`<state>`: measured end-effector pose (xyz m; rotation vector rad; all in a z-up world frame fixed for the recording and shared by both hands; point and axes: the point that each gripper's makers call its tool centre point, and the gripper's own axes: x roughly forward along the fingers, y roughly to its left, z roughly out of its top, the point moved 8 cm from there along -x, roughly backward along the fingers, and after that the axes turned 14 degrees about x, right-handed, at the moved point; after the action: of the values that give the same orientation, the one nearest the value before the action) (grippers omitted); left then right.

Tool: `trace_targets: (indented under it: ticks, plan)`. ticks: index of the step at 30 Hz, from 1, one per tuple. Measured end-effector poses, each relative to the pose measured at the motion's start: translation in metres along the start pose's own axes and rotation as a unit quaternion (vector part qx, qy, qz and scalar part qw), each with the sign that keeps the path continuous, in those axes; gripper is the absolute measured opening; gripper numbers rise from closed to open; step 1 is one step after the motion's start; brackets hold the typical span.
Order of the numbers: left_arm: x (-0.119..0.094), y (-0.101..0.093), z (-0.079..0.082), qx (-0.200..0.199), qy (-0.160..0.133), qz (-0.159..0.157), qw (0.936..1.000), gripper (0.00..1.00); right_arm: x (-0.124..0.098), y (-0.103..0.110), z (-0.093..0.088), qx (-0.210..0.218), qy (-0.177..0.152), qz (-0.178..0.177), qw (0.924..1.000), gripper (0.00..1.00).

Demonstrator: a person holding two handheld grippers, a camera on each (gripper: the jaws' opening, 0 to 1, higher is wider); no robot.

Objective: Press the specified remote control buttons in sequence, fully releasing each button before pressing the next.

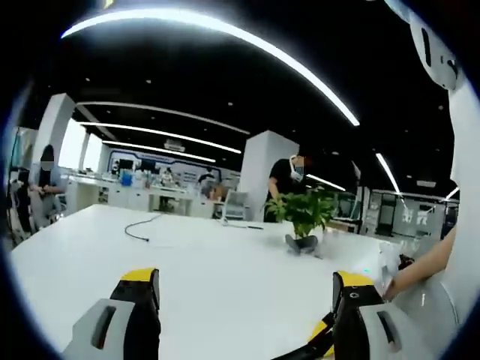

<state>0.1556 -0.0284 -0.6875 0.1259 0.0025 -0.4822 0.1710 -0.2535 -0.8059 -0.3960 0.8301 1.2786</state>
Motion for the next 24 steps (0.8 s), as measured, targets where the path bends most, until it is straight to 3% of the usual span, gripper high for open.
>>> trace_targets:
  ticks: [4, 10, 17, 24]
  plan:
    - [-0.003, -0.004, -0.004, 0.065, 0.032, 0.033, 0.9968, 1.0, 0.0, 0.0, 0.0, -0.001, 0.002, -0.001, 1.0, 0.21]
    - [-0.001, -0.006, -0.011, 0.088, 0.063, 0.042, 0.9932, 1.0, 0.0, 0.001, 0.001, -0.006, 0.011, -0.007, 0.9999, 0.21]
    - [-0.005, 0.002, -0.015, 0.059, 0.069, 0.061, 0.994, 1.0, -0.003, -0.005, 0.001, -0.006, 0.021, -0.01, 0.9997, 0.21]
    - [-0.004, -0.003, -0.016, 0.082, 0.082, 0.046, 0.9922, 0.97, -0.002, -0.024, 0.007, -0.014, 0.025, -0.007, 0.9996, 0.21]
